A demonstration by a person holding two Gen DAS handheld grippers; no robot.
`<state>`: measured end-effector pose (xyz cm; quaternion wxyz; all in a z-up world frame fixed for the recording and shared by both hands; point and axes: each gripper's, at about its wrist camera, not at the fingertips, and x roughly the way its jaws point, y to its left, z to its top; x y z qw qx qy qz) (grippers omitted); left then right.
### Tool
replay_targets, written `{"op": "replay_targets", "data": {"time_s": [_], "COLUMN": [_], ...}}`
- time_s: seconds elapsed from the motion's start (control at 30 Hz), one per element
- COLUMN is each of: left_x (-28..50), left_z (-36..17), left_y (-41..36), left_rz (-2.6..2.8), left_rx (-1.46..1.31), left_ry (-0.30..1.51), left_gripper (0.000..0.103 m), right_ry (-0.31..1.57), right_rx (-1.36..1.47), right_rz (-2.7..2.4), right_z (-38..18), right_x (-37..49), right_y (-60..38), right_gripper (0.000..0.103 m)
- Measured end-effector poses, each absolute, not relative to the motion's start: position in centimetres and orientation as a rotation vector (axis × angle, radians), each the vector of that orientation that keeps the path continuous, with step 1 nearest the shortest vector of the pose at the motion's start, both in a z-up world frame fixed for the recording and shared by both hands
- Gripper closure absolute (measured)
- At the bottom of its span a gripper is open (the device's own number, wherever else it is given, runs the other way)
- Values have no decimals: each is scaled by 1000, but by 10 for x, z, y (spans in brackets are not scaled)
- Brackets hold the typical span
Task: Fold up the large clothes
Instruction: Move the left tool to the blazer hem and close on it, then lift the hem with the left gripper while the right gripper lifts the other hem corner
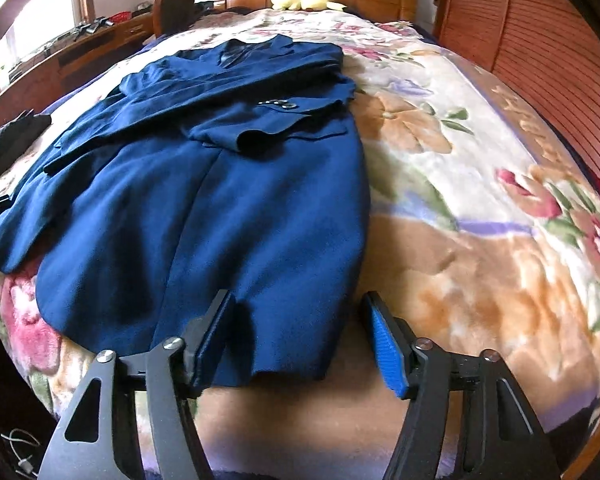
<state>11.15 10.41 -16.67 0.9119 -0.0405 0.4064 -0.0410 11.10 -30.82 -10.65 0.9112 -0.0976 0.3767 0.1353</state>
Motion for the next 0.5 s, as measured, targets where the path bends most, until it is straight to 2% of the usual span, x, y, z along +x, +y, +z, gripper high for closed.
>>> {"op": "replay_targets", "data": {"time_s": [0.03, 0.07, 0.1, 0.17, 0.27, 0.5], "left_x": [111, 111, 112, 112, 107, 76], "left_z": [-167, -166, -165, -160, -141, -61], "left_y": [104, 104, 103, 103, 99, 78], "left_rz": [-87, -92, -100, -119, -125, -162], "left_rx": [-88, -92, -97, -116, -109, -74], "left_ry": [838, 840, 844, 843, 808, 639], "left_gripper": [71, 78, 88, 97, 99, 100], "right_ry": [778, 781, 782, 774, 744, 572], "right_rx": [-197, -188, -177, -163, -167, -145], "right_rz": [291, 309, 326, 357, 354, 366], "right_z": [-108, -108, -107, -104, -97, -45], "right_x": [113, 114, 115, 115, 111, 67], "right_y": [-309, -310, -310, -310, -309, -314], "right_gripper": [48, 57, 74, 89, 94, 95]}}
